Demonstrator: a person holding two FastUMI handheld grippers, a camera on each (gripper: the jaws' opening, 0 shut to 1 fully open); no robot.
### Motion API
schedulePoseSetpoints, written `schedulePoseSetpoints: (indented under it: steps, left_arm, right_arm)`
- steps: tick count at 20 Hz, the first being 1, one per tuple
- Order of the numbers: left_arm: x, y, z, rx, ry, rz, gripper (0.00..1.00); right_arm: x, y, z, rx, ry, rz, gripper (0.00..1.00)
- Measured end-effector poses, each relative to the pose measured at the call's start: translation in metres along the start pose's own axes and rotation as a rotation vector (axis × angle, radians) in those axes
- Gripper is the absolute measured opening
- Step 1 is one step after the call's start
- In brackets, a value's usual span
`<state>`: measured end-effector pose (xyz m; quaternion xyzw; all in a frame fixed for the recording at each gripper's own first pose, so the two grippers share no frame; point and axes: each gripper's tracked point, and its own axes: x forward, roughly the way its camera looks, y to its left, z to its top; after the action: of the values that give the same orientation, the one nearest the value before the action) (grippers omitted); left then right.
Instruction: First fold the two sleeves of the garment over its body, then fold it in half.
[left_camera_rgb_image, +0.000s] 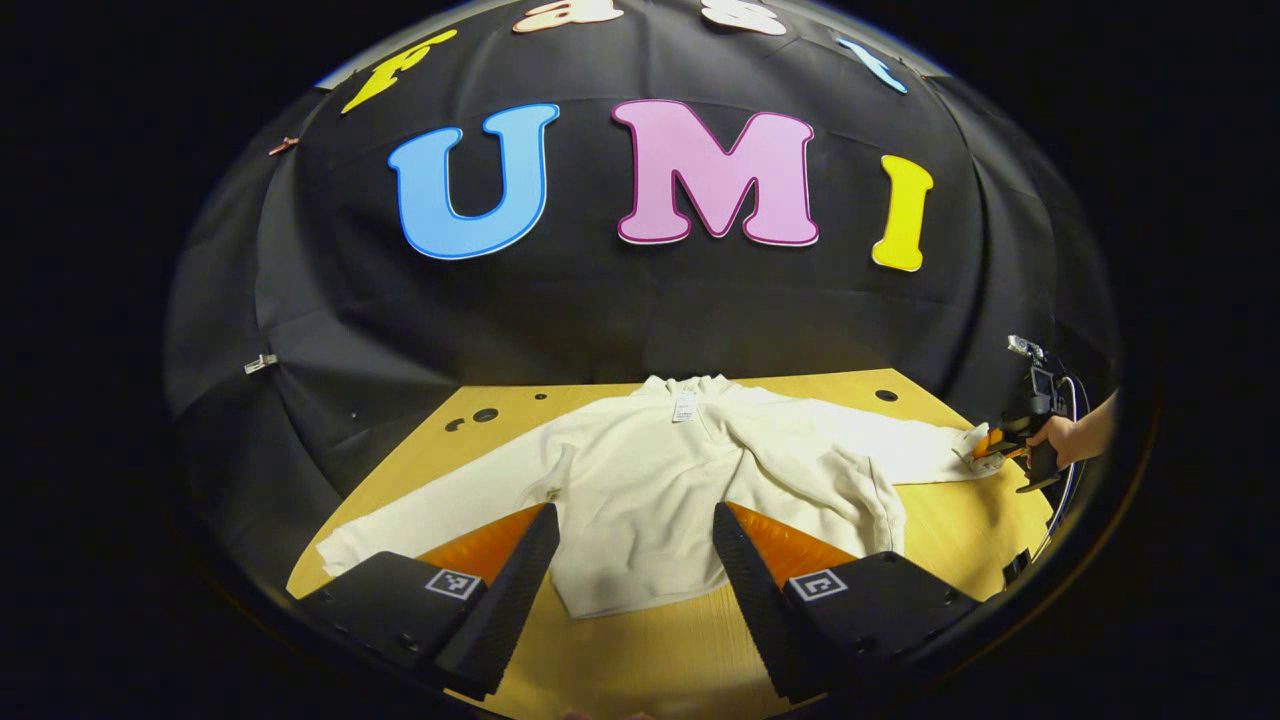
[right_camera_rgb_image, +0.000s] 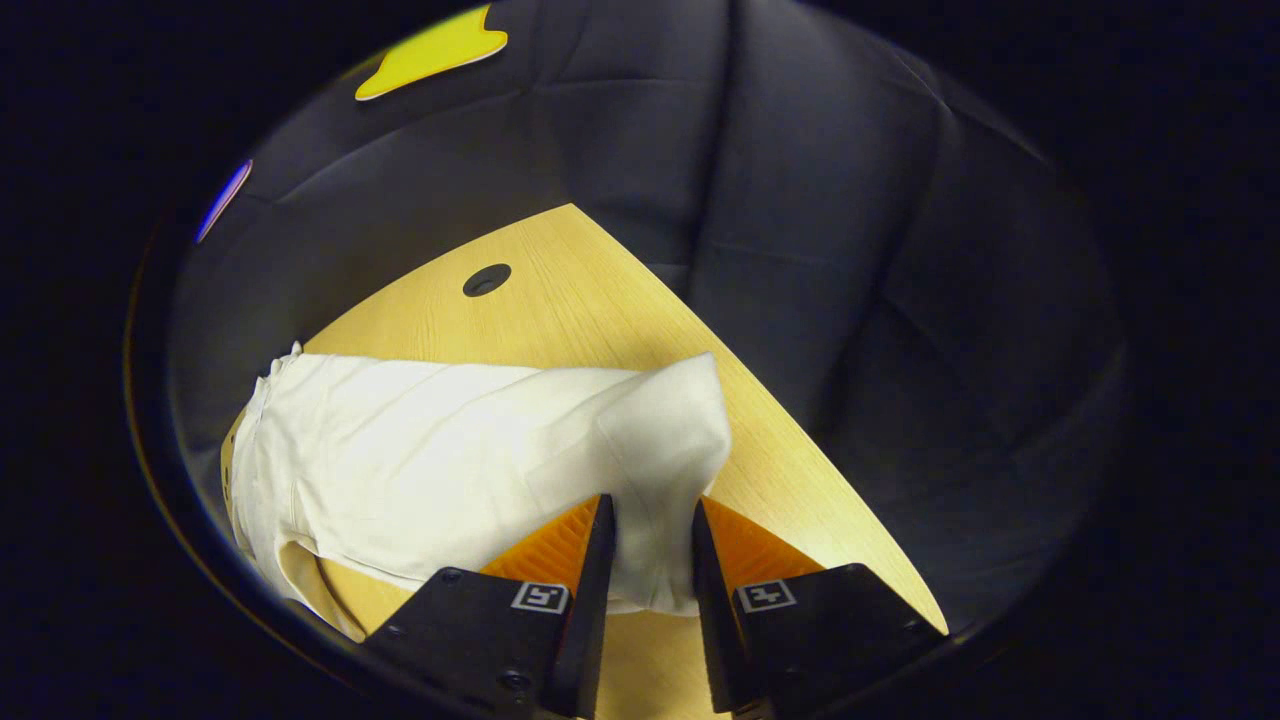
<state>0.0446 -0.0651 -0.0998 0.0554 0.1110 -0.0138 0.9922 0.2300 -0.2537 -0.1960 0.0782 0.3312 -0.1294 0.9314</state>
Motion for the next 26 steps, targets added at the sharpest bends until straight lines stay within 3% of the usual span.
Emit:
schedulePoseSetpoints:
  steps: [1, 2, 3, 4, 7, 14, 20, 26]
  left_arm:
    - [0.000, 0.002, 0.000, -0.002, 0.003, 0.004, 0.96]
    - [-0.001, 0.004, 0.000, -0.006, 0.004, 0.010, 0.96]
    - [-0.002, 0.007, 0.000, -0.013, 0.009, 0.018, 0.95]
    - [-0.002, 0.010, 0.000, -0.020, 0.011, 0.026, 0.96]
    - [-0.004, 0.024, -0.003, -0.041, 0.027, 0.051, 0.96]
    - [-0.008, 0.057, 0.003, -0.089, 0.025, 0.086, 0.96]
    - [-0.012, 0.097, 0.001, -0.139, 0.000, 0.109, 0.96]
    - [-0.028, 0.138, -0.007, -0.168, -0.025, 0.166, 0.96]
  right_arm:
    - [-0.001, 0.000, 0.001, 0.004, 0.002, -0.013, 0.31]
    - [0.002, 0.001, -0.001, 0.003, 0.002, -0.002, 0.28]
    - [0.000, 0.002, -0.001, -0.002, 0.006, 0.008, 0.14]
    - [-0.001, 0.003, -0.002, 0.005, 0.012, 0.017, 0.19]
    - [-0.007, 0.010, -0.004, 0.017, 0.032, 0.026, 0.11]
    - [-0.045, 0.045, 0.033, -0.005, -0.047, 0.053, 0.11]
    - [-0.094, 0.147, 0.102, -0.105, -0.184, 0.182, 0.10]
    - [-0.130, 0.244, 0.125, -0.182, -0.222, 0.278, 0.11]
